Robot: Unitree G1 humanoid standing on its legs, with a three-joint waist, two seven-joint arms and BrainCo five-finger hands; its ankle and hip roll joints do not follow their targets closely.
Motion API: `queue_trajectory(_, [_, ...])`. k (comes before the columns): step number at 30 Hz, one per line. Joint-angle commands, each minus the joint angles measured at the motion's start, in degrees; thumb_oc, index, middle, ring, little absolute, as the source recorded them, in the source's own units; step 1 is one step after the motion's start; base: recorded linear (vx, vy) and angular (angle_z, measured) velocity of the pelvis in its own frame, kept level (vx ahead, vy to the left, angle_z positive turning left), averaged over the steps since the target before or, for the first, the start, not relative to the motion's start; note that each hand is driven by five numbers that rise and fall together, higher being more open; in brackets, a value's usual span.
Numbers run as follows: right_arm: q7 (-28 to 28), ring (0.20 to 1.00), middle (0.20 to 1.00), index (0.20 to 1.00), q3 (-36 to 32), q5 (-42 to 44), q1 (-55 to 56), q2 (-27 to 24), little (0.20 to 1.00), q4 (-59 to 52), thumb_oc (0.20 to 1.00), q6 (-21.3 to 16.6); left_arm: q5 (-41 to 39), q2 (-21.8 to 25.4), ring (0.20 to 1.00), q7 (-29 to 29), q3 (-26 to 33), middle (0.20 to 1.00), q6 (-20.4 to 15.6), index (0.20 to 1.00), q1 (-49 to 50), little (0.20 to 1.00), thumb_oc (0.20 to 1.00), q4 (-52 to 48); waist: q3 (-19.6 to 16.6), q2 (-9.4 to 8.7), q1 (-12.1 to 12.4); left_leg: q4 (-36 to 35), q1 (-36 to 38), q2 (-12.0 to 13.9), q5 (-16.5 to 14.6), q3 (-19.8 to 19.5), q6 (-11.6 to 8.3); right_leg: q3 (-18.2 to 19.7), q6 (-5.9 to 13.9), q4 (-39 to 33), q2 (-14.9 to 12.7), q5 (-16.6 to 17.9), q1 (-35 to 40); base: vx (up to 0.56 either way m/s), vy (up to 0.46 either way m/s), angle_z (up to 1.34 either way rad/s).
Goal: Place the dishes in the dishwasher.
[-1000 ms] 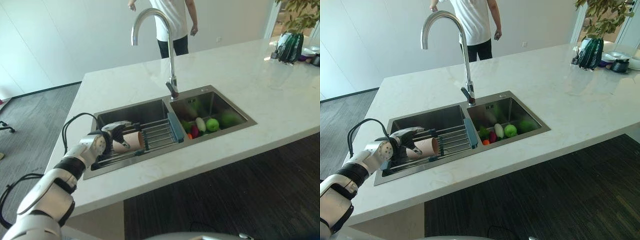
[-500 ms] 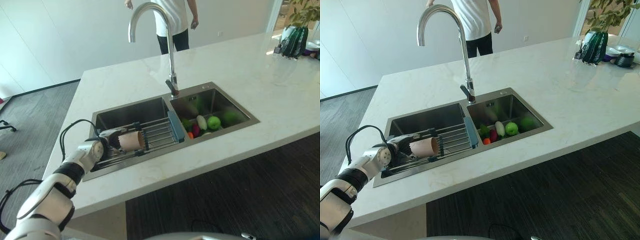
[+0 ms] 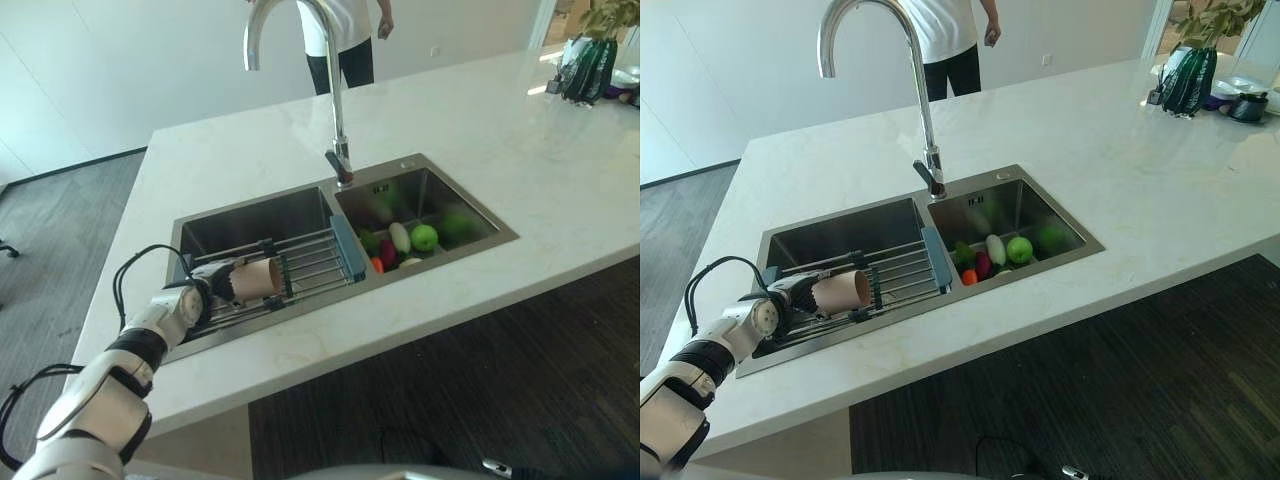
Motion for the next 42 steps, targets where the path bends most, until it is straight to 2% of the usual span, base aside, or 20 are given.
queue_trajectory(1, [-1.1, 1.0, 1.0, 1.0, 2.7, -1.2, -3.8, -0.2, 1.0, 0.5, 1.0, 0.0, 0.5, 1.7, 1.0, 1.0, 2.8, 1.0, 0.7, 1.0, -4.5, 1.0, 1.0, 4.7, 0.2, -1.61, -1.1, 0.0, -1.0, 4.0, 1.0, -0.7, -1.72, -5.2, 4.09, 0.0, -5.0, -2.6, 2.6, 0.02, 0.0, -0.05])
queue_trajectory(13, [-0.6, 1.0, 1.0, 1.0, 2.6, -2.8, -4.3, -0.9, 1.0, -0.5, 1.0, -0.9, 1.6, 0.6, 1.0, 1.3, 1.5, 1.0, 1.7, 1.0, -5.0, 1.0, 1.0, 6.1, 0.5, -1.75, -1.6, 0.3, -1.2, 4.5, 1.5, 0.4, -2.14, -4.9, 4.02, 0.0, -4.9, -2.7, 2.2, 0.01, -0.004, -0.04])
queue_trajectory(19, [-0.9, 1.0, 1.0, 1.0, 2.8, -3.5, -4.4, -0.8, 1.0, -0.7, 1.0, -0.6, 2.5, -1.0, 1.0, 3.9, 1.6, 1.0, 3.7, 1.0, -3.4, 1.0, 1.0, 7.9, 0.3, -1.99, -1.6, 0.4, -1.1, 4.7, 1.7, 0.7, -2.23, -4.9, 3.97, 0.0, -4.7, -2.8, 2.3, 0.01, -0.002, 0.0])
queue_trajectory(21, [-1.1, 1.0, 1.0, 1.0, 2.9, -3.5, -4.5, -0.8, 1.0, -0.8, 1.0, -0.5, 4.3, -1.3, 1.0, 3.1, 1.4, 1.0, 4.8, 1.0, -3.2, 1.0, 1.0, 9.0, 0.3, -2.07, -1.6, 0.4, -1.1, 4.7, 1.7, 0.7, -2.24, -4.9, 3.94, 0.0, -4.6, -2.8, 2.3, 0.0, 0.0, 0.0])
queue_trajectory(22, [-1.2, 1.0, 1.0, 1.0, 2.9, -3.4, -4.5, -0.9, 1.0, -0.8, 1.0, -0.5, 5.8, -1.5, 0.752, 2.4, 1.0, 0.752, 5.0, 0.752, -3.0, 0.752, 0.752, 9.7, 0.4, -2.12, -1.7, 0.5, -1.1, 4.7, 1.8, 0.8, -2.28, -4.8, 3.93, 0.0, -4.6, -2.8, 2.3, 0.0, 0.0, 0.0])
queue_trajectory(23, [-1.3, 1.0, 1.0, 1.0, 2.9, -3.5, -4.6, -0.9, 1.0, -0.9, 1.0, -0.5, 6.4, -1.6, 0.2, 2.0, 0.8, 0.2, 5.5, 0.2, -2.9, 0.2, 0.2, 10.0, 0.4, -2.13, -1.7, 0.5, -1.1, 4.7, 1.8, 0.8, -2.31, -4.8, 3.93, 0.0, -4.6, -2.7, 2.2, 0.0, 0.0, 0.0])
queue_trajectory(25, [-1.2, 1.0, 1.0, 1.0, 3.0, -3.6, -4.9, -1.2, 1.0, -0.8, 1.0, -0.5, 8.2, -2.3, 0.2, -0.5, -0.5, 0.2, 6.9, 0.2, -2.6, 0.2, 0.2, 12.1, 0.5, -2.19, -2.1, 0.6, -1.2, 4.8, 1.9, 1.1, -2.39, -4.7, 3.93, 0.0, -4.5, -2.7, 2.0, 0.0, 0.0, 0.0])
queue_trajectory(28, [-1.1, 1.0, 1.0, 1.0, 3.4, -3.7, -5.4, -1.4, 1.0, -1.0, 1.0, 0.2, 7.7, -2.9, 0.2, -0.9, -0.9, 0.2, 7.1, 0.2, -2.2, 0.2, 0.2, 13.1, 0.6, -2.24, -2.2, 0.6, -1.2, 4.8, 2.0, 1.4, -2.44, -4.8, 3.88, 0.0, -4.5, -2.7, 1.9, -0.01, 0.001, -0.05])
queue_trajectory(33, [-0.4, 1.0, 1.0, 1.0, 3.7, -4.8, -5.5, -1.4, 1.0, -0.9, 1.0, 0.7, 7.8, -3.5, 0.2, 1.0, -1.2, 0.2, 6.7, 0.2, -1.7, 0.2, 0.2, 13.2, 0.6, -2.05, -2.3, 0.7, -1.1, 4.9, 2.2, 1.7, -2.47, -4.9, 3.8, 0.0, -4.6, -2.8, 2.1, -0.02, 0.009, -0.09])
queue_trajectory(35, [0.0, 1.0, 1.0, 1.0, 3.9, -4.9, -5.5, -1.5, 1.0, -1.0, 1.0, 0.7, 6.6, -3.1, 0.2, 4.0, -1.0, 0.2, 4.9, 0.2, -1.8, 0.2, 0.2, 12.7, 0.6, -2.0, -2.1, 0.6, -1.1, 4.9, 2.3, 1.6, -2.54, -5.1, 3.78, 0.0, -4.7, -2.7, 2.3, -0.02, 0.008, 0.0])
queue_trajectory(36, [0.2, 1.0, 1.0, 1.0, 4.2, -4.6, -5.7, -1.3, 1.0, -1.0, 1.0, 0.5, 4.8, -2.2, 0.2, 7.3, -0.2, 0.2, 2.2, 0.2, -2.2, 0.2, 0.2, 10.4, 0.6, -1.95, -1.6, 0.5, -1.0, 4.8, 2.3, 1.4, -2.49, -5.6, 3.79, 0.0, -4.9, -2.7, 2.5, -0.04, 0.01, 0.02])
queue_trajectory(37, [0.3, 1.0, 1.0, 1.0, 4.2, -4.6, -5.7, -1.3, 1.0, -1.0, 1.0, 0.5, 4.8, -2.1, 0.2, 7.3, 0.0, 0.2, 2.3, 0.2, -2.2, 0.2, 0.2, 10.2, 0.6, -1.95, -1.6, 0.5, -1.0, 4.8, 2.3, 1.3, -2.49, -5.6, 3.79, 0.0, -4.9, -2.7, 2.5, -0.05, 0.006, 0.01])
queue_trajectory(42, [-0.4, 1.0, 1.0, 1.0, 4.5, -3.1, -5.5, -0.7, 1.0, -1.2, 1.0, -0.2, 1.1, 0.7, 0.2, 12.8, 3.8, 0.2, -2.9, 0.2, -1.8, 0.2, 0.2, 2.7, 0.6, -1.9, 0.0, 0.2, -0.9, 4.6, 2.1, 0.2, -2.42, -7.0, 3.8, 0.0, -5.5, -2.5, 3.1, -0.05, -0.008, 0.01])
